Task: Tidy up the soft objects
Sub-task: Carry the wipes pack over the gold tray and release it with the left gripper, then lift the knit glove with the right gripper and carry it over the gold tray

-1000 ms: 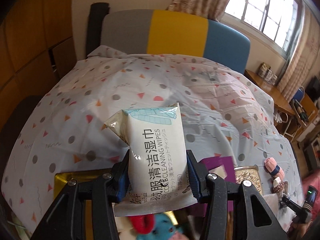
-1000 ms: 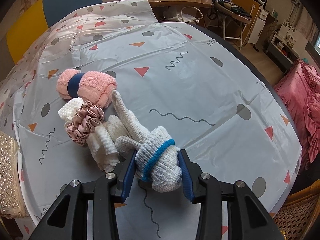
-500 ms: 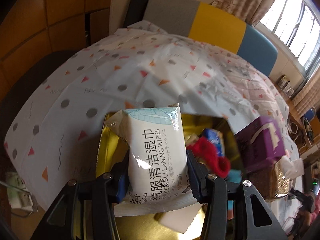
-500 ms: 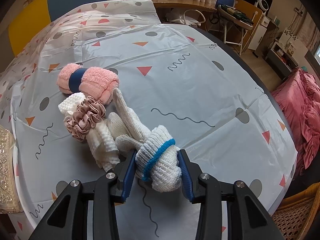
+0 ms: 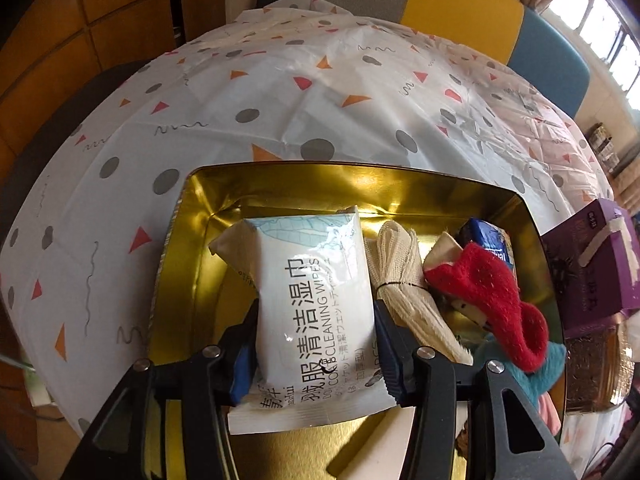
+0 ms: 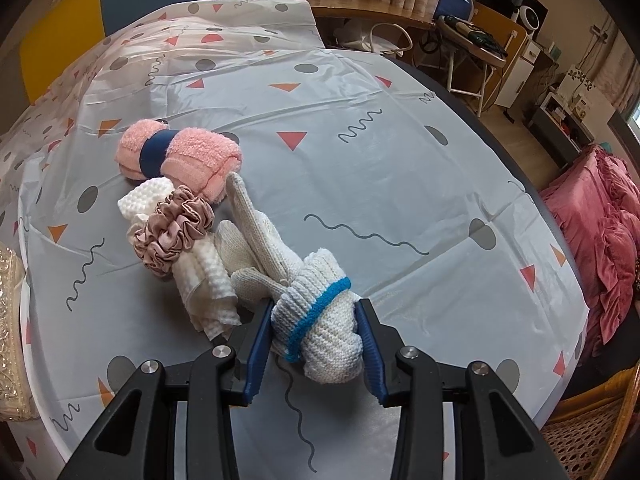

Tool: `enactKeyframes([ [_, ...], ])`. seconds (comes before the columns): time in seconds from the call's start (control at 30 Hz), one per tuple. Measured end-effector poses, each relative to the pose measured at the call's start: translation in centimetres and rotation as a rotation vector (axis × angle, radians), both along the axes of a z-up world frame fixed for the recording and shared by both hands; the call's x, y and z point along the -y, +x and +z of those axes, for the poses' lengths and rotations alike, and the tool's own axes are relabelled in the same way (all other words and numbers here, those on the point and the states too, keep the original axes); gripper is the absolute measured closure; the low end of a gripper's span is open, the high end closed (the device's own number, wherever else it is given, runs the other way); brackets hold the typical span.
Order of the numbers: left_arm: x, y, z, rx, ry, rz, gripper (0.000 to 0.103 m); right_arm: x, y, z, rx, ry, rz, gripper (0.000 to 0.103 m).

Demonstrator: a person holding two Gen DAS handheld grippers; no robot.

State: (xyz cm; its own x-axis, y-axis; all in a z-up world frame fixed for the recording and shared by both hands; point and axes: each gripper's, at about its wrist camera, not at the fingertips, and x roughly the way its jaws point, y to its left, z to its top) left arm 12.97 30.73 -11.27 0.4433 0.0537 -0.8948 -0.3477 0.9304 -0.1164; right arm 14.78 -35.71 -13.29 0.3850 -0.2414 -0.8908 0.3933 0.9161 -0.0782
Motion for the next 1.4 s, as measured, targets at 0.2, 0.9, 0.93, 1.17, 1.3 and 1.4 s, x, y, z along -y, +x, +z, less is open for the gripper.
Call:
enactKeyframes([
  [0.2,-0.3,0.3,0.1,0.021,0.036,0.035,0.035,-0.3,0.1,-0.1,-0.004,-0.012,0.004,0.062],
  [0.9,5.4,-8.7,5.6,0.235,0.144,0.004,0.031,-0.1,-0.1,0.0,0.005,0.003,-0.007,0.063],
  [0.93,5.7,-9.0,5.8,0.241,0.145,-0.002,0.031,0.0,-0.1,0.0,0.006,0.005,-0.008,0.063],
  [1.17,7.9,-11.2,6.3,0.270,0.163,-0.044,0.030,0.7,-0.3,0.4,0.027,0.040,-0.033,0.065],
  [1.3,8.6,-11.8,6.5,0.281,0.179,-0.057,0.030,1.3,-0.8,0.8,0.052,0.085,-0.063,0.069],
  [1.4,9.0,-12.1,6.6,0.290,0.189,-0.070,0.030,1.3,-1.3,1.0,0.060,0.132,-0.057,0.071],
])
